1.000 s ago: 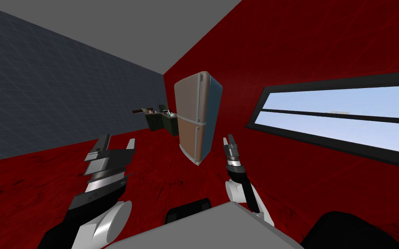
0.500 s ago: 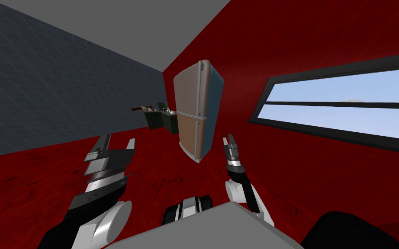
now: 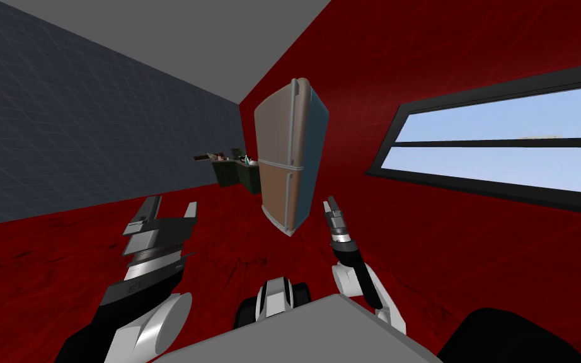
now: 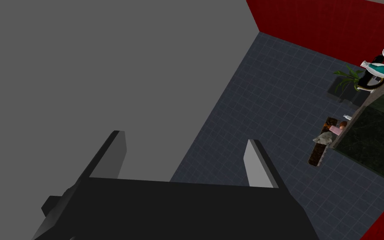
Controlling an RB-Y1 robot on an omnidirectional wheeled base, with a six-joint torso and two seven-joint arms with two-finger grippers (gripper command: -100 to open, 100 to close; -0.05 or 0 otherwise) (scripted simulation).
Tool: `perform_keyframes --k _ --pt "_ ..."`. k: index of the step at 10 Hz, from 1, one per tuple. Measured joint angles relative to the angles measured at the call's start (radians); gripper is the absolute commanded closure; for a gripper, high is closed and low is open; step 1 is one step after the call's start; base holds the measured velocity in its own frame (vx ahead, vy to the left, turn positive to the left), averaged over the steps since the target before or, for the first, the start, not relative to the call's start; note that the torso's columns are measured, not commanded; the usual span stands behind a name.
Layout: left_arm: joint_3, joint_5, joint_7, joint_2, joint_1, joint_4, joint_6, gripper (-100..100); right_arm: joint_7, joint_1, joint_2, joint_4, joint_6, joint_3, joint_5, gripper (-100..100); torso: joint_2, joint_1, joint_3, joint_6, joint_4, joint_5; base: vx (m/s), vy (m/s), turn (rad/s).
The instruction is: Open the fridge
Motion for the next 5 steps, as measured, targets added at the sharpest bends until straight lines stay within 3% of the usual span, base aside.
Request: perform_keyframes --k 5 --pt "0.0 0.0 0.0 0.0 0.0 0.0 0.0 0 0.124 -0.004 -0.139 0.019 0.053 -0.016 0.079 -100 0.001 0.0 0.0 0.0 0.001 0.0 0.063 0.005 0.092"
